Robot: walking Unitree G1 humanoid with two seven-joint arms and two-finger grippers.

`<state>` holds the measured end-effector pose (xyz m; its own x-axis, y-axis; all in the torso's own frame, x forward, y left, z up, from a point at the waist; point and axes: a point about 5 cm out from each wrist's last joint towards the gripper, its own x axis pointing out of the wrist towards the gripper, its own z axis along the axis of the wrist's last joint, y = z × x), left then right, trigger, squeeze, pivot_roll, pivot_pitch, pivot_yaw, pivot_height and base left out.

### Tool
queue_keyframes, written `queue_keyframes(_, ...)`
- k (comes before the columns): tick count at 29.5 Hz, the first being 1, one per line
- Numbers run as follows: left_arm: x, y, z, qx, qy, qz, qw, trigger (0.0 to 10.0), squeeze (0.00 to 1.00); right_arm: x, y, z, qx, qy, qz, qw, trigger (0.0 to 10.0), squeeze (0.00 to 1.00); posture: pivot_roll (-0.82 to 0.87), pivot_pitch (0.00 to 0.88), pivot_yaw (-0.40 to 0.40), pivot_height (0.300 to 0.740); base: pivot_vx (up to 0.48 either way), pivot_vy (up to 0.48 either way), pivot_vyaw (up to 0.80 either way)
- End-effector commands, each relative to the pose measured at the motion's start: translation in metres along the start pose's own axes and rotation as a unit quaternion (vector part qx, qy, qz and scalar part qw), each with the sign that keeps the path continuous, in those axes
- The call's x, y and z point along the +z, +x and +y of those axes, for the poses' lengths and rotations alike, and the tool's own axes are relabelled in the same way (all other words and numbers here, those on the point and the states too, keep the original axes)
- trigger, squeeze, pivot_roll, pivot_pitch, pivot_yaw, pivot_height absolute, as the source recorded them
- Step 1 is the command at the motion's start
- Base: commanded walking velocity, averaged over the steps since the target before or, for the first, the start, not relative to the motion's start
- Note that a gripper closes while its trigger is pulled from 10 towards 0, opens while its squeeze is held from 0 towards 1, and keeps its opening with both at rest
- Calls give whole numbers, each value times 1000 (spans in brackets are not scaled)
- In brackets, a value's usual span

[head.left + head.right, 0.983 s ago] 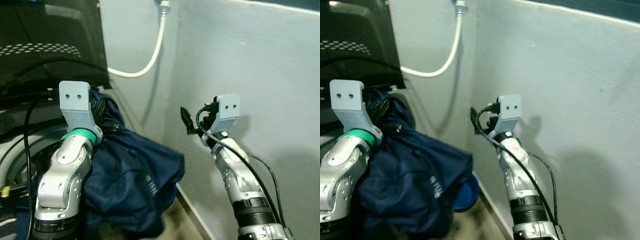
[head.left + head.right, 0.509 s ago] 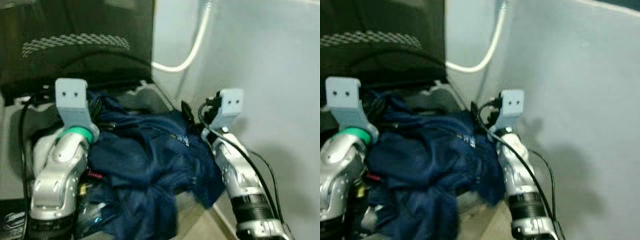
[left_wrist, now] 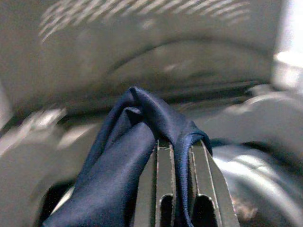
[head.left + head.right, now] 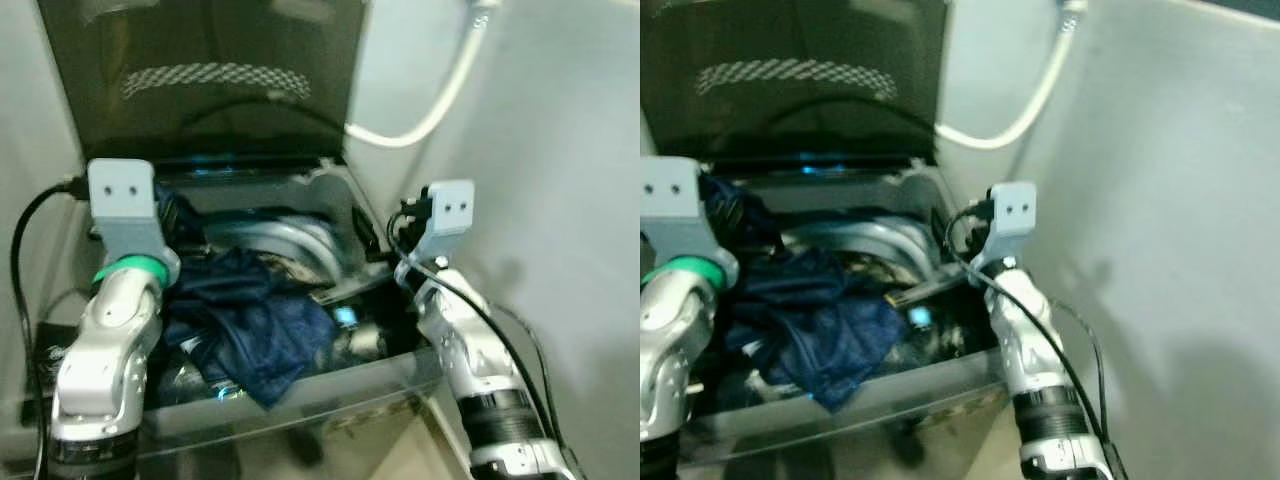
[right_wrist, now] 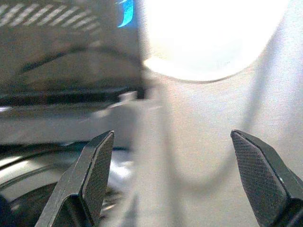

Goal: Clothes washing

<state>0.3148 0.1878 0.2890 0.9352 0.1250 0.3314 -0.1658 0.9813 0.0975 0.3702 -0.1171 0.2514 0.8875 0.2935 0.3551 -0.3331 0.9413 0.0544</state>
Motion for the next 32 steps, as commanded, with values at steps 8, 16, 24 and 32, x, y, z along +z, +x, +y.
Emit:
queue_keyframes(8, 38, 15, 19, 64, 65, -114, 989, 10000, 0, 35, 21, 3, 1, 3, -52, 999, 10000, 0, 42, 62, -11, 740, 0, 0, 0)
queue_keyframes(16, 31, 15, 16, 1, 96, -79, 992, 10000, 0, 66, 39, 11, 37, -5, -86, 996, 10000, 0, 57, 64, -22, 740, 0, 0, 0)
queue_keyframes(24, 40, -9, -25, -229, -28, -71, 970, 10000, 0, 47, 30, 4, 49, -16, -45, 998, 10000, 0, 70, 67, -23, 740, 0, 0, 0)
queue_keyframes(32, 58, 15, -23, -185, 33, -137, 973, 10000, 0, 34, 23, -1, 32, -11, -28, 999, 10000, 0, 80, 64, 1, 740, 0, 0, 0)
